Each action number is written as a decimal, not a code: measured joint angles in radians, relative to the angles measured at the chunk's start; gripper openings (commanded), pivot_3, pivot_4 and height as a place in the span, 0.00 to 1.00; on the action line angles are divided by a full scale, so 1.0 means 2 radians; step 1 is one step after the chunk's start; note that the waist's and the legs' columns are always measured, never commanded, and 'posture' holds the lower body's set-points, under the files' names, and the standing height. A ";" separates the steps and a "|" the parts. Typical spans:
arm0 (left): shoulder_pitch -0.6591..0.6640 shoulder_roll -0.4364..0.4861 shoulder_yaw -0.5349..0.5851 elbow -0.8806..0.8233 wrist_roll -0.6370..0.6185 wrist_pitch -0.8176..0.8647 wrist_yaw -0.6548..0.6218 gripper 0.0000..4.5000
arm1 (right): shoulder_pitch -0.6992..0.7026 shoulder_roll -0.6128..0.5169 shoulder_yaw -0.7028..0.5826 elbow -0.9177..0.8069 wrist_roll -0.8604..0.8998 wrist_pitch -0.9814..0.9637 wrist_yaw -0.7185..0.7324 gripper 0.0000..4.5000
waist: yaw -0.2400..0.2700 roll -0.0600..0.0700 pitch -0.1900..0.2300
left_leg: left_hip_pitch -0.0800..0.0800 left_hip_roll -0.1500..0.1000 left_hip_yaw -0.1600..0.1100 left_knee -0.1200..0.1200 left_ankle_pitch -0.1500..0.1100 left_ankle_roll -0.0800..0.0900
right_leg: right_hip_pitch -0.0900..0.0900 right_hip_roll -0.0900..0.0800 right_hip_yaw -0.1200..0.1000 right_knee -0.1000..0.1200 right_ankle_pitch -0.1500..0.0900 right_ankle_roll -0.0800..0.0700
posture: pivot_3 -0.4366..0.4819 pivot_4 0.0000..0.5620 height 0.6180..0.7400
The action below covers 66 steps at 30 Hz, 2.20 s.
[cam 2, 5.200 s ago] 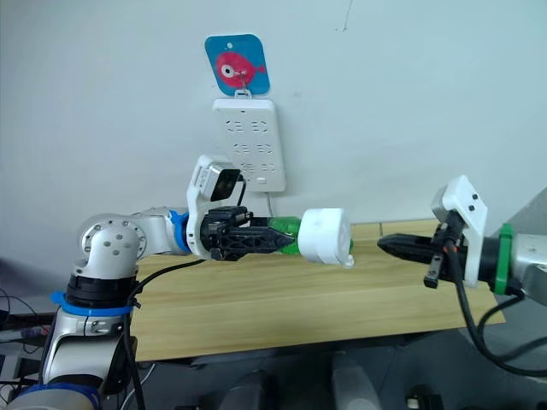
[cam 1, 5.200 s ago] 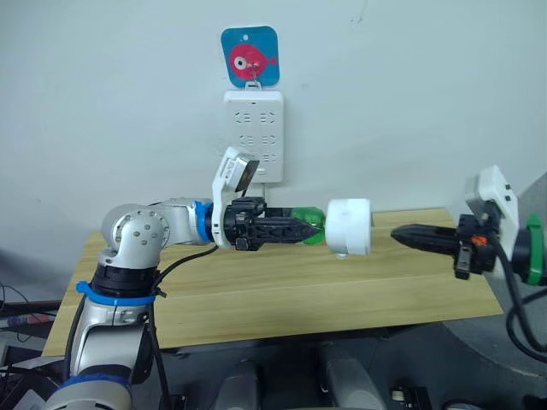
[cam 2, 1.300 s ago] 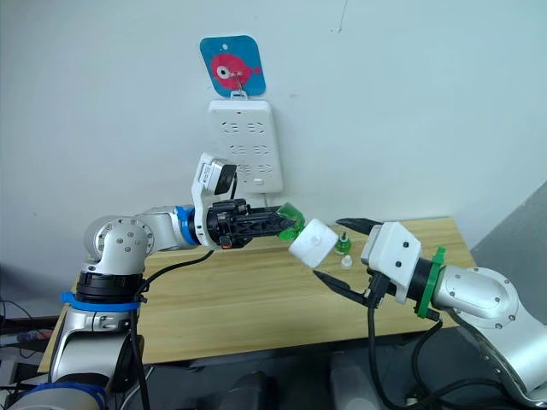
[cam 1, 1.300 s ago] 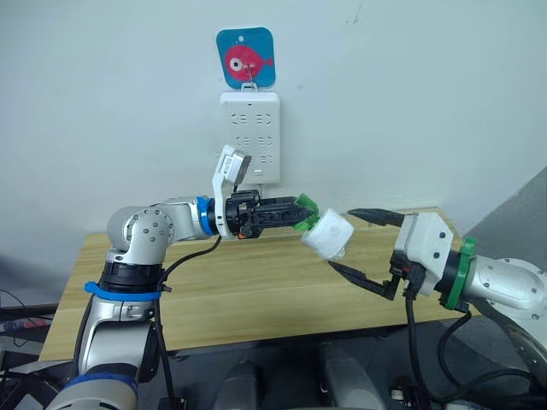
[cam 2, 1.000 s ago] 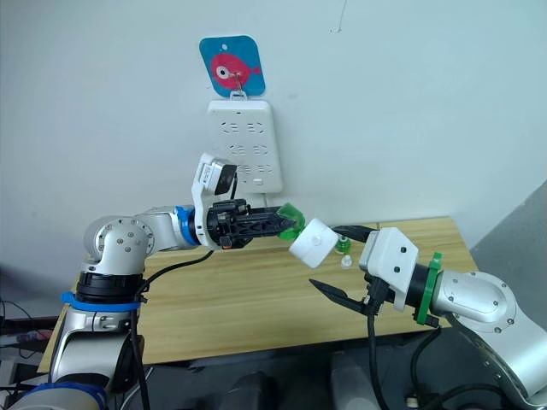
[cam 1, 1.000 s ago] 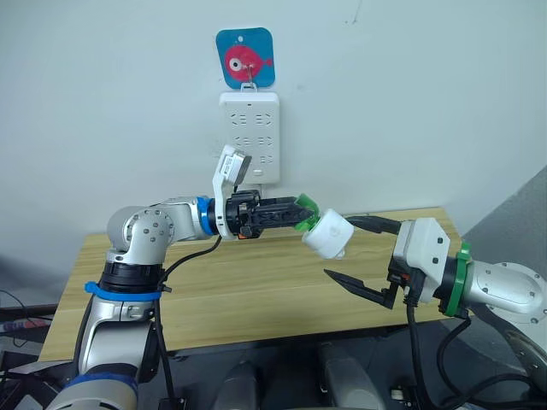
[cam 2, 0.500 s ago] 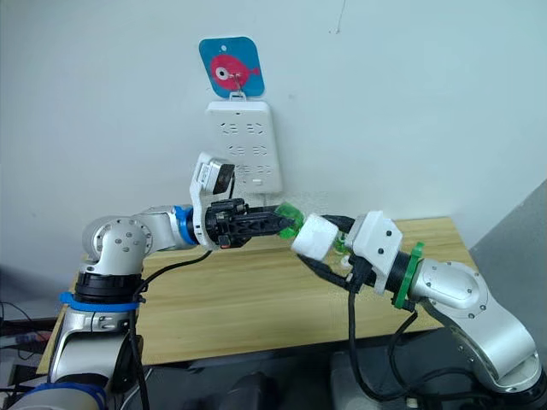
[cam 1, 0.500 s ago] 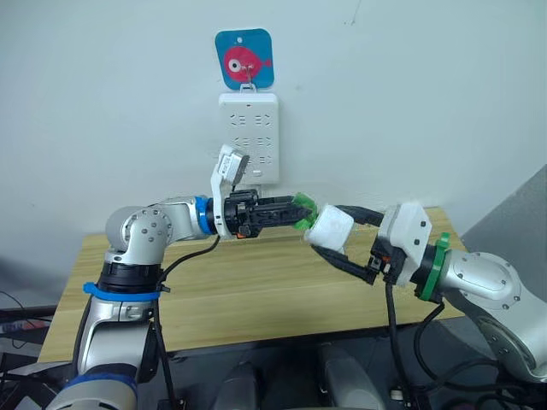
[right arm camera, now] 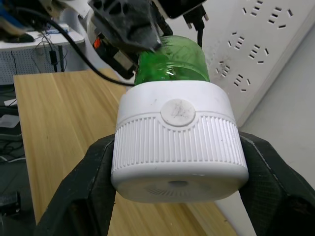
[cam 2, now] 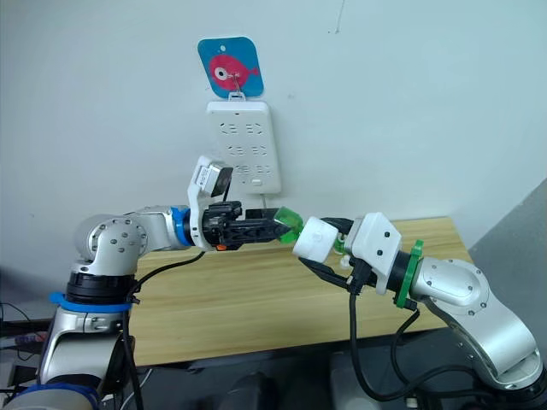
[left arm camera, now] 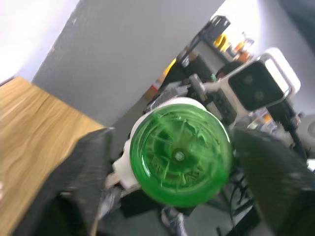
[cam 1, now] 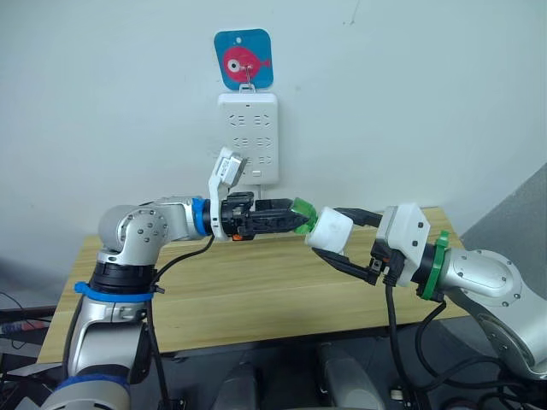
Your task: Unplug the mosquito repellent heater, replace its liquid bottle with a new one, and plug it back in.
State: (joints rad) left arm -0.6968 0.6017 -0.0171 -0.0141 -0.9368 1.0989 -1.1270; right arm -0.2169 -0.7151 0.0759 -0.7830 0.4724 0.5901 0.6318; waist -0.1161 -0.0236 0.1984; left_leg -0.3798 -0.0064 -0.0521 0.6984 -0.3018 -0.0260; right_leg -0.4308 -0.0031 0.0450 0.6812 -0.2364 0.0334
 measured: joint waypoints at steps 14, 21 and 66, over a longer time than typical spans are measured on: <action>-0.028 0.035 -0.080 -0.011 0.088 -0.085 -0.114 1.00 | -0.069 -0.087 -0.002 0.050 -0.028 -0.055 0.132 0.66 | -0.001 0.000 0.000 | 0.000 0.000 0.000 0.000 0.000 0.000 | 0.000 0.000 0.000 0.000 0.000 0.000 | 0.25 0.25 0.92; -0.028 0.011 -0.084 -0.010 0.098 -0.088 -0.102 1.00 | -0.085 -0.090 0.015 0.057 -0.049 -0.072 0.161 0.66 | -0.001 0.000 0.000 | 0.000 0.000 0.000 0.000 0.000 0.000 | 0.000 0.000 0.000 0.000 0.000 0.000 | 0.25 0.25 0.92; 0.002 -0.029 -0.075 -0.013 0.097 -0.095 -0.066 0.50 | -0.076 -0.118 -0.067 0.018 0.056 0.065 0.168 1.00 | 0.000 0.000 0.000 | 0.000 0.000 0.000 0.000 0.000 0.000 | 0.000 0.000 0.000 0.000 0.000 0.000 | 0.24 0.25 0.92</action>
State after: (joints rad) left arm -0.6928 0.5436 -0.1666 -0.0409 -0.7430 0.9088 -1.2594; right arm -0.3686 -0.9520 -0.0582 -0.7475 0.5849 0.7201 0.9684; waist -0.1161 -0.0237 0.1985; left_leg -0.3801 -0.0065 -0.0523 0.6987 -0.3019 -0.0257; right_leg -0.4305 -0.0038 0.0446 0.6809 -0.2364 0.0333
